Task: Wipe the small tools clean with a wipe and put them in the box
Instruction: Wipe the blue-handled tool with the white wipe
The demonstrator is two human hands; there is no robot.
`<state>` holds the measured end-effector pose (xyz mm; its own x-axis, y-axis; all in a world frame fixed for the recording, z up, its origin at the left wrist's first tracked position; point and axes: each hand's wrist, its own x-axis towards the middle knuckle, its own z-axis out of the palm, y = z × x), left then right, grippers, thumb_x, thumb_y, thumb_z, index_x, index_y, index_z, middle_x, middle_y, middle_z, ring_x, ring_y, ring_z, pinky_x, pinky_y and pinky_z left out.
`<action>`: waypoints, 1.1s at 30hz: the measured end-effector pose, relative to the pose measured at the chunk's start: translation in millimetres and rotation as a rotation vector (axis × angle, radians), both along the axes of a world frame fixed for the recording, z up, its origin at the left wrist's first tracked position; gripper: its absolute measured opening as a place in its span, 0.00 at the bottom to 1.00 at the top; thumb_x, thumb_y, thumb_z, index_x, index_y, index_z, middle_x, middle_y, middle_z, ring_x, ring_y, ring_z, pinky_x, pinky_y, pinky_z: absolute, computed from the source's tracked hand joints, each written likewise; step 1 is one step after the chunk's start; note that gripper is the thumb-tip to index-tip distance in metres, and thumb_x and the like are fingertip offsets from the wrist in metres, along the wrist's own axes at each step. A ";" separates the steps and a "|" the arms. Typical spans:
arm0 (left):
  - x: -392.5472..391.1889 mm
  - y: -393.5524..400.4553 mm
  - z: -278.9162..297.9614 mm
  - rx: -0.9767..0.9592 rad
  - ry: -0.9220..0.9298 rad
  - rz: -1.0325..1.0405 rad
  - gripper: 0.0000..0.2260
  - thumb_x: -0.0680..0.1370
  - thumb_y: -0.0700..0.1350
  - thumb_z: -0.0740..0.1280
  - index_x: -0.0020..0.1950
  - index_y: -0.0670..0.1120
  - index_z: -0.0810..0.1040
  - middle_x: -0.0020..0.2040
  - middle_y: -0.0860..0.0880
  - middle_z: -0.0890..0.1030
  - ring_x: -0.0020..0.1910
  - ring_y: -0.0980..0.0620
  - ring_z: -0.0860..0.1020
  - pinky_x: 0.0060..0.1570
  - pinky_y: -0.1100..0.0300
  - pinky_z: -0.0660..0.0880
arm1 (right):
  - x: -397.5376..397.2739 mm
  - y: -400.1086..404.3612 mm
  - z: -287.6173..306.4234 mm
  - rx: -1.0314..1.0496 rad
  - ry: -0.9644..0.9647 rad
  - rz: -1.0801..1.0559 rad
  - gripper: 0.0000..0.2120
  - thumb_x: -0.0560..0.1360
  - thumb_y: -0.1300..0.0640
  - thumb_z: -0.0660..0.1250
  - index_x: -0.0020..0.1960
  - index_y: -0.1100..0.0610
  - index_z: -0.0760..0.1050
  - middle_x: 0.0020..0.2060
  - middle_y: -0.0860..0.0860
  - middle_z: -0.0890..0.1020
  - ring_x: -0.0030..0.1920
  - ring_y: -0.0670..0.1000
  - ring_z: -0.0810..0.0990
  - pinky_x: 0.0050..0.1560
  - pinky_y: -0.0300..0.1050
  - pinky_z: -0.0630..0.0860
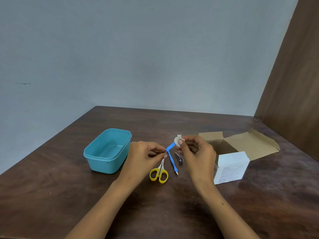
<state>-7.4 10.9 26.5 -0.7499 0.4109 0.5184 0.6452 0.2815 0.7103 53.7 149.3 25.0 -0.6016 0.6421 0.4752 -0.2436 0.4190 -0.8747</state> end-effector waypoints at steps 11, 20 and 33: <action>8.2 -5.6 14.5 0.275 -0.607 -0.245 0.06 0.70 0.33 0.72 0.46 0.37 0.83 0.38 0.42 0.85 0.36 0.49 0.85 0.33 0.65 0.78 | 0.4 -1.0 1.3 0.472 0.153 -0.113 0.07 0.68 0.70 0.71 0.43 0.60 0.80 0.42 0.51 0.81 0.41 0.44 0.80 0.43 0.23 0.73; 8.2 -7.8 16.3 0.302 -0.631 -0.238 0.07 0.71 0.34 0.71 0.48 0.37 0.83 0.39 0.42 0.86 0.38 0.51 0.85 0.35 0.66 0.78 | -2.0 -1.0 -6.8 0.726 0.103 0.023 0.06 0.69 0.65 0.73 0.45 0.58 0.83 0.43 0.51 0.84 0.42 0.46 0.81 0.44 0.30 0.75; 6.9 -7.3 15.4 0.307 -0.604 -0.205 0.06 0.71 0.33 0.71 0.47 0.39 0.83 0.41 0.41 0.86 0.39 0.49 0.85 0.37 0.63 0.80 | -0.2 -2.0 -0.7 0.372 0.047 0.147 0.07 0.70 0.64 0.73 0.48 0.56 0.83 0.43 0.46 0.81 0.44 0.41 0.81 0.42 0.30 0.77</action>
